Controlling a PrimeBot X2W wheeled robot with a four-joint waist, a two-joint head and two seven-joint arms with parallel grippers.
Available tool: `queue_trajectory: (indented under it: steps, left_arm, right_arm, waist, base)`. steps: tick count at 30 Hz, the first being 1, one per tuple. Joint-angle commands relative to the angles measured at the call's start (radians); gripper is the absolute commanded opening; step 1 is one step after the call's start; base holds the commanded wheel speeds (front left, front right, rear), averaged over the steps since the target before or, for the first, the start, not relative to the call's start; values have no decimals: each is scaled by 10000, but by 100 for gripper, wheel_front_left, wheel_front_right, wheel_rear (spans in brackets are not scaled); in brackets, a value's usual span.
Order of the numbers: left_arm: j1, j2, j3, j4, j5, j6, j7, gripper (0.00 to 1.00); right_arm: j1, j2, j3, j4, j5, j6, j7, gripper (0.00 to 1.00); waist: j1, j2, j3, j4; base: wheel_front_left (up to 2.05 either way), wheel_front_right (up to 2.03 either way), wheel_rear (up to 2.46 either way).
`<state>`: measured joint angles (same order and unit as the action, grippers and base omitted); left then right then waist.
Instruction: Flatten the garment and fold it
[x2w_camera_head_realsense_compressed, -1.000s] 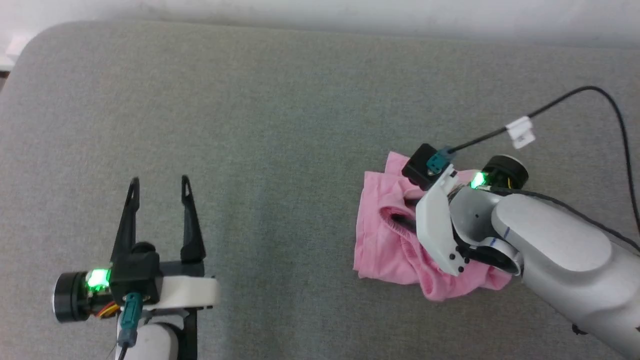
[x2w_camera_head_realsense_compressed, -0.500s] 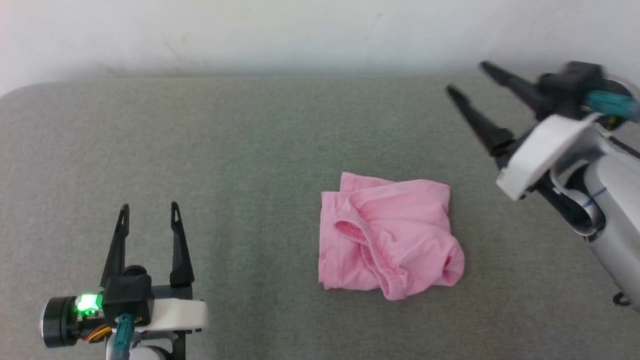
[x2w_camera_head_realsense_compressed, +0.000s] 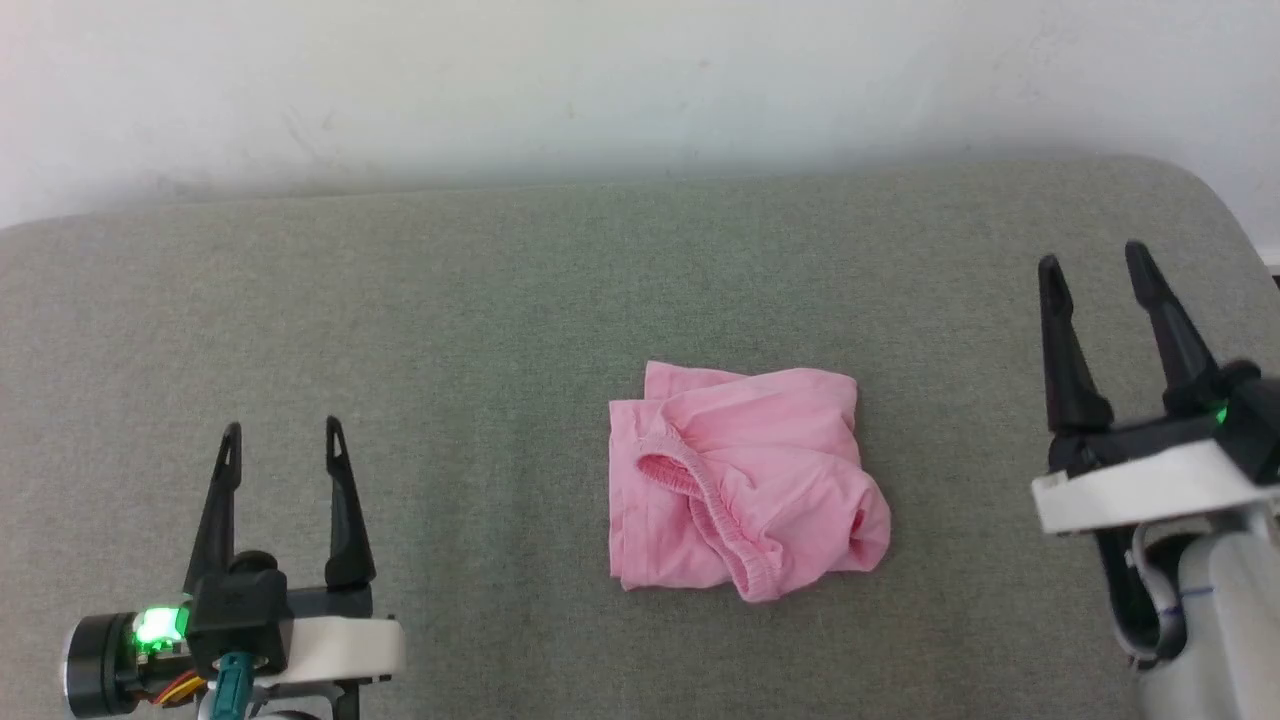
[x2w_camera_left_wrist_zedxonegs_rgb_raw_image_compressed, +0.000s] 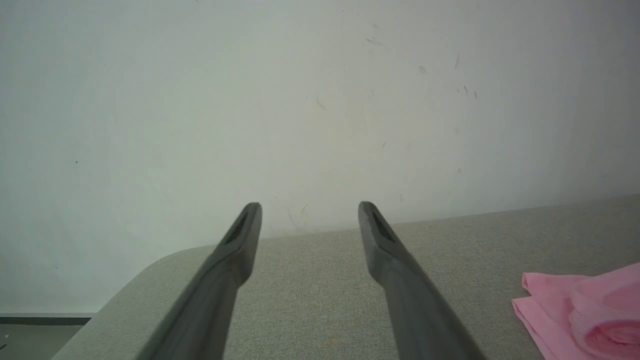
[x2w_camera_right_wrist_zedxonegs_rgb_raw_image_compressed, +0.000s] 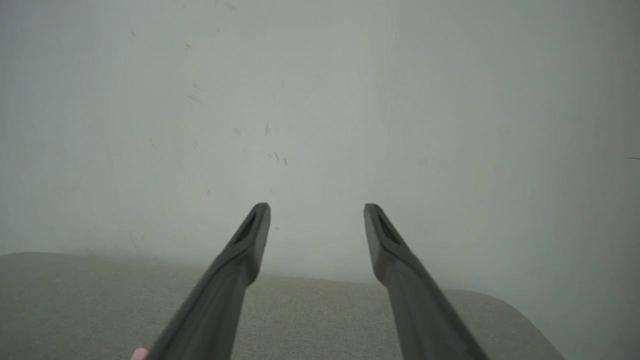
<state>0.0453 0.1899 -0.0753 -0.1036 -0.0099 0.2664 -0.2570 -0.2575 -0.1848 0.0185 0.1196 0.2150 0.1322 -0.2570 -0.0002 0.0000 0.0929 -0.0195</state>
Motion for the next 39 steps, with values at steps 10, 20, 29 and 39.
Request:
queue_trajectory:
  steps: [10, 20, 29, 39]
  left_arm:
    - [113, 34, 111, -280, -71, -137, -47, 100]
    - [110, -158, 41, -322, -34, -189, -47, 100]
    - [-262, -452, -100, -321, -37, -260, -47, 100]
    - [-870, -623, -119, -238, -20, -354, -47, 100]
  right_arm:
    - [-386, -97, 129, -1036, -126, -15, 500, 100]
    - [-2850, -2704, 3095, 417, 3297, -15, 7936, 100]
    - [-2889, -3493, 3953, 1609, 6543, -15, 11162, 100]
    - [-2461, -2385, 4447, 2826, 7193, -15, 10446, 100]
  waist:
    - [2, 0, 28, 209]
    - [2, 0, 234, 930]
    - [2, 0, 922, 1651]
    - [2, 0, 1633, 2070]
  base:
    - [0, 0, 0]
    - [0, 0, 0]
    - [0, 0, 0]
    - [0, 0, 0]
